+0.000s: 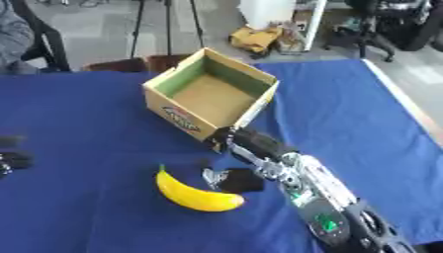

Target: Pick up objects on the table and place them in the box.

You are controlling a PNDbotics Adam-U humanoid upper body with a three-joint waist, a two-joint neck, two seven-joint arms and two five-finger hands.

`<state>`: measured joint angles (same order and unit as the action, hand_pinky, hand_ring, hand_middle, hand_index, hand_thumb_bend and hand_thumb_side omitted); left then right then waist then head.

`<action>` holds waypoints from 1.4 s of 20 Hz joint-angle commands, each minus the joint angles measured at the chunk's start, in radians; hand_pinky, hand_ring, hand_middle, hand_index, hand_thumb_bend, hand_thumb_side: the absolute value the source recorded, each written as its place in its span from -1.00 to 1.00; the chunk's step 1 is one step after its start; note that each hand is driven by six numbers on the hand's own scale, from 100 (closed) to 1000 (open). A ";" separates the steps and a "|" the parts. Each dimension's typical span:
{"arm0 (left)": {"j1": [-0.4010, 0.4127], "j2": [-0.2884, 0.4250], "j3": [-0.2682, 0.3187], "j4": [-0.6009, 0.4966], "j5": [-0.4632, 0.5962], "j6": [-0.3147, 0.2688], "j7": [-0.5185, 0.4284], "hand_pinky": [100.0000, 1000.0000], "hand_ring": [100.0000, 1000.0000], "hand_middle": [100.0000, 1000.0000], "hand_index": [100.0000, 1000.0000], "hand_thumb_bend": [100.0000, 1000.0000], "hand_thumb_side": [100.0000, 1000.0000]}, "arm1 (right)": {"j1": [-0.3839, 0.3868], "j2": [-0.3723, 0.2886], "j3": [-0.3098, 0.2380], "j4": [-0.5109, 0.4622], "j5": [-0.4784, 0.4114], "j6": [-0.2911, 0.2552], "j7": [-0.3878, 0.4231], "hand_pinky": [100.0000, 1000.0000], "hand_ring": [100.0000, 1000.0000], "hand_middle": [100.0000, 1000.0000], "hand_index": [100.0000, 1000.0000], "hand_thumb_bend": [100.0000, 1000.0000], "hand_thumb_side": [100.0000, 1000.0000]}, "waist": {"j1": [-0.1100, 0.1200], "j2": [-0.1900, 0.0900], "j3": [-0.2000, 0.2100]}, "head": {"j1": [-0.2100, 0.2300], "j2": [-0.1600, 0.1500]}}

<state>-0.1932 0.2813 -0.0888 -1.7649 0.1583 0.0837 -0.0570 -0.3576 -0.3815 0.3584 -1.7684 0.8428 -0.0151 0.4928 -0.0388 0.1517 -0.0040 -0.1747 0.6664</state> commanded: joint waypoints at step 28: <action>-0.007 0.010 -0.002 -0.015 0.005 -0.001 -0.007 0.37 0.27 0.40 0.31 -0.76 1.00 | -0.086 0.052 0.032 0.216 0.237 -0.081 -0.034 0.23 0.42 0.50 0.69 -1.00 0.36 | 0.002 -0.023 0.004 | -0.010 -0.002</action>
<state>-0.1927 0.2813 -0.0897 -1.7648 0.1590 0.0829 -0.0626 -0.4313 -0.3206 0.4002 -1.5291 1.0712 -0.0963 0.4597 -0.0392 0.1410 0.0000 -0.1826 0.6666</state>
